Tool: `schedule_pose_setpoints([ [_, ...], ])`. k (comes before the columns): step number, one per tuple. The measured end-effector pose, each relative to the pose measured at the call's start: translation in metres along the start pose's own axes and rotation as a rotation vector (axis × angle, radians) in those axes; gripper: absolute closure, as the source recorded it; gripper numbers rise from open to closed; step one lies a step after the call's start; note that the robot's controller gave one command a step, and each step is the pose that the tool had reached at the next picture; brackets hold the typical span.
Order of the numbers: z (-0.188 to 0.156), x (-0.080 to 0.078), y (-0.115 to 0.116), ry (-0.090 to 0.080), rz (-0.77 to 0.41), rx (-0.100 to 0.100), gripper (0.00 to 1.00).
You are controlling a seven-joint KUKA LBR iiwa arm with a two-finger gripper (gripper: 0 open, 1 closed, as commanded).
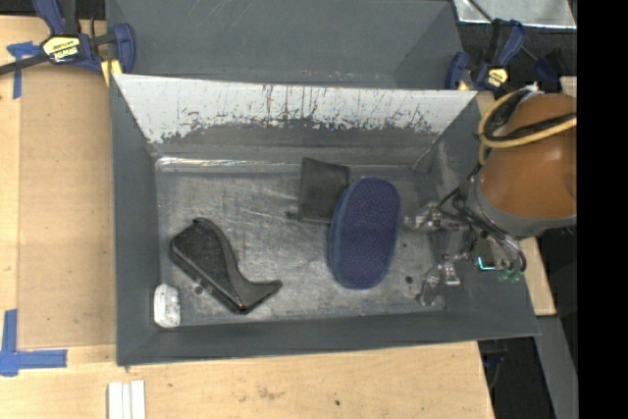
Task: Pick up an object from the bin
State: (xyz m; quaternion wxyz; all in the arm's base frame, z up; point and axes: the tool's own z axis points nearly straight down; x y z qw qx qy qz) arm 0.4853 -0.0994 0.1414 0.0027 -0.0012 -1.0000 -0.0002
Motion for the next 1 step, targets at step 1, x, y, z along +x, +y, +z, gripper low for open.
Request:
schedule_pose_setpoints([
  [1,0.0625,-0.0115,0.0428,-0.034,-0.548,0.017,0.0],
])
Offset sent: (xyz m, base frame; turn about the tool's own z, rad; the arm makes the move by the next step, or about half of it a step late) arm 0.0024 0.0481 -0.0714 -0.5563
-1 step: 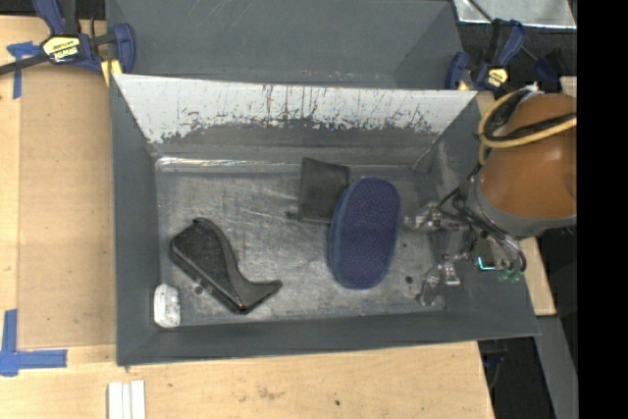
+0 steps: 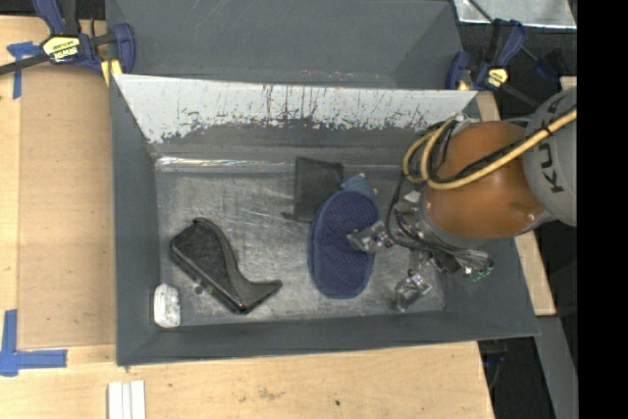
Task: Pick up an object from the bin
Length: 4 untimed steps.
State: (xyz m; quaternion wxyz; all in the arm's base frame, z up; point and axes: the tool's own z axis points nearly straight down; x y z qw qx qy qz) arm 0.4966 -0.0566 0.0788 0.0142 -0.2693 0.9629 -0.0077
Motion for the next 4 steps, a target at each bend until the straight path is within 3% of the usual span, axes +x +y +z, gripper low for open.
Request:
schedule_pose_setpoints([
  [1,-0.024,-0.061,0.086,0.015,0.136,-0.021,0.0],
  [2,-0.024,-0.101,0.128,0.029,0.722,-0.013,0.0],
  [3,0.002,-0.166,0.143,0.033,1.32,-0.002,0.0],
  [4,0.005,-0.221,0.133,0.111,1.571,0.016,0.0],
])
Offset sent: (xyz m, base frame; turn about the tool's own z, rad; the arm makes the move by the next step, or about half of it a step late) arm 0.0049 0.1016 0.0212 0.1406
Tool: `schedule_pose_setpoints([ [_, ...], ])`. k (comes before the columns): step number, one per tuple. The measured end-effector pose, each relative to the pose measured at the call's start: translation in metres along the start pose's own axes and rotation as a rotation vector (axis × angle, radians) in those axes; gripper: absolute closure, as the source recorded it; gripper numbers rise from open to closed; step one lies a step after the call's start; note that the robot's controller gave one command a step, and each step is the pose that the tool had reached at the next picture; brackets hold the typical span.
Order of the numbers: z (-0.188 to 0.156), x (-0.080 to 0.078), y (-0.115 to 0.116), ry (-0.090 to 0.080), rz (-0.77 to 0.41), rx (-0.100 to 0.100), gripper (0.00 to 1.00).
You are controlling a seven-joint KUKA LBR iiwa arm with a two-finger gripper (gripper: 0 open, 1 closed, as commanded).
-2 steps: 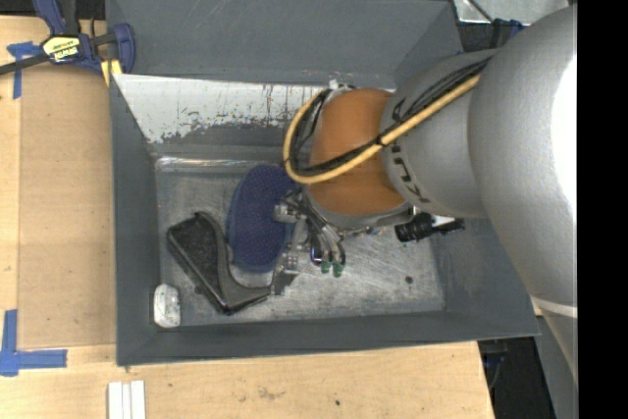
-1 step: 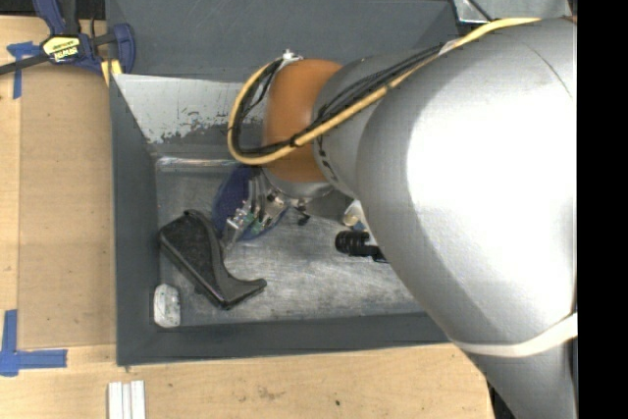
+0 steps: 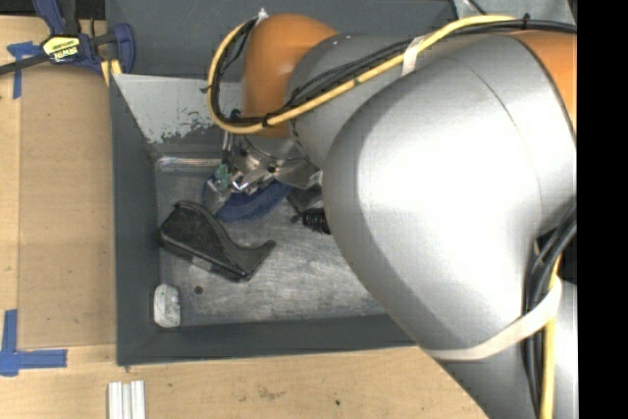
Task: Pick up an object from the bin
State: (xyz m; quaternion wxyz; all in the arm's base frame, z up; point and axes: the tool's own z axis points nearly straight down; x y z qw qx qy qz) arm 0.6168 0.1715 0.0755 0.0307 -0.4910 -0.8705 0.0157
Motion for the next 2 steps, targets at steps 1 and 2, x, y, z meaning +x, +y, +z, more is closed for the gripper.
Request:
schedule_pose_setpoints([
  [1,-0.001,-0.003,0.001,-0.008,0.0,-0.006,1.0],
  [2,-0.059,0.004,-0.002,-0.028,-0.006,-0.052,1.0],
])
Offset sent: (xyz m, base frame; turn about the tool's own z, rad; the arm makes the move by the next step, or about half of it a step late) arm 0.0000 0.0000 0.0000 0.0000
